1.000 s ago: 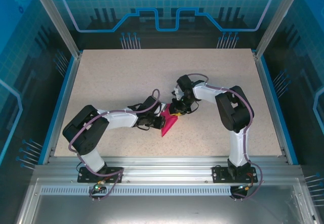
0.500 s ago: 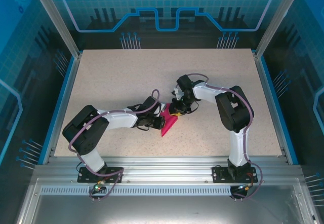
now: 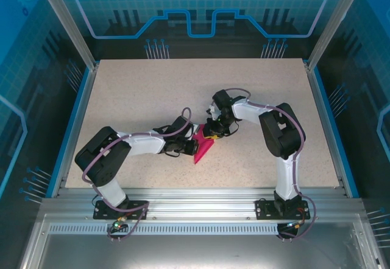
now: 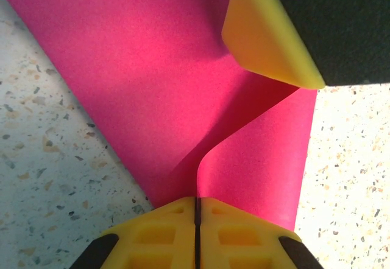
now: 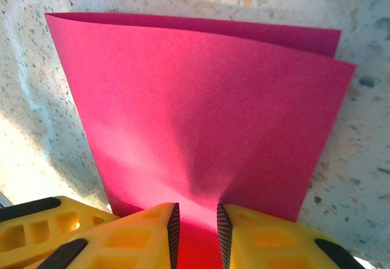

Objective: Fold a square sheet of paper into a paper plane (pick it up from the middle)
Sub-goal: Third fold the triangle at the center of the table.

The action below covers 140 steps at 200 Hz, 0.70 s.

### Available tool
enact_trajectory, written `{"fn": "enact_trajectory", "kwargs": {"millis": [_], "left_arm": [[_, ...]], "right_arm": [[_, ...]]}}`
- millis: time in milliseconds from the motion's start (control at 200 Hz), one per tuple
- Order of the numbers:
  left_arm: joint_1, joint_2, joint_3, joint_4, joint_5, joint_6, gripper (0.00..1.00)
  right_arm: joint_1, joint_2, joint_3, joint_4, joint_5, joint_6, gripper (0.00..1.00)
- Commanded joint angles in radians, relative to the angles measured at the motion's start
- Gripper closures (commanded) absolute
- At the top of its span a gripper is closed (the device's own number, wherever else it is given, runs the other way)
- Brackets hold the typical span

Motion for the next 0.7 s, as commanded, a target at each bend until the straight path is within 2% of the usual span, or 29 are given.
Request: {"fn": "enact_trajectory", "kwargs": {"millis": [0,330,585,695], "left_arm": [[0.007,-0.019,-0.027,-0.026,-0.026,-0.015,0.91],[0.007,-0.015,-0.012,-0.029,-0.013,-0.008,0.91],[0.007,-0.019,-0.006,-0.034,-0.016,-0.011,0.91],[0.006,-0.028,-0.007,-0.037,-0.017,-0.008,0.91]], "right_arm": [[0.01,-0.023,0.009,0.012,0.001,0.024,0.73],[-0.026,-0.227,-0.142,0.094,0.023,0.09,0.71],[0.015,-0.296,-0.287,0.233,-0.063,0.176,0.86],[0.038,-0.291,-0.329,0.304,-0.103,0.216,0.88]]}}
